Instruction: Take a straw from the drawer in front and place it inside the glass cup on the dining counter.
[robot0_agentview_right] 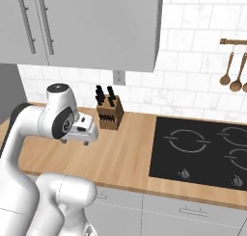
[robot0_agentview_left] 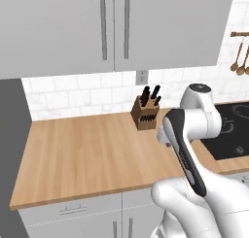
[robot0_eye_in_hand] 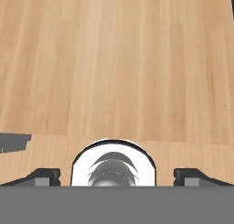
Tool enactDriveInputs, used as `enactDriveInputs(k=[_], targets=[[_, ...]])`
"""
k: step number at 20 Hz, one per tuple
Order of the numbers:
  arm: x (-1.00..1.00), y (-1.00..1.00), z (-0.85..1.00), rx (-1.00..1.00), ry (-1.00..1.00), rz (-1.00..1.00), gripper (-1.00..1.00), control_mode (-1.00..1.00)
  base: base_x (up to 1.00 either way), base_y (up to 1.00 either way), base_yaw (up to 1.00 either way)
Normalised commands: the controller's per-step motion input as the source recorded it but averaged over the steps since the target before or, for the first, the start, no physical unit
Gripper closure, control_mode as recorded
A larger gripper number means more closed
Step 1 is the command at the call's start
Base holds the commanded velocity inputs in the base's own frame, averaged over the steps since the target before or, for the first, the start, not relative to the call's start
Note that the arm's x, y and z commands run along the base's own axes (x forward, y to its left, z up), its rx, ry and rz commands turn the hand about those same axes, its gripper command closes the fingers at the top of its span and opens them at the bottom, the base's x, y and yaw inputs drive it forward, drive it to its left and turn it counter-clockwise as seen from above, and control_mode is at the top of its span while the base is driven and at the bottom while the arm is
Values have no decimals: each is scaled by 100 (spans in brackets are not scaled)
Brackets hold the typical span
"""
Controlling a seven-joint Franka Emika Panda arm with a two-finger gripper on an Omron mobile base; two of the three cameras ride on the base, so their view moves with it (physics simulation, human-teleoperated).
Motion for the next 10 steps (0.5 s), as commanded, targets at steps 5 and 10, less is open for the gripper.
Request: enactDriveInputs(k=[5,10], targets=[[-38,0,-19,0,0,0,-100,-100,0,0,0],[-7,0,-1,0,0,0,-100,100,-21,13,0]])
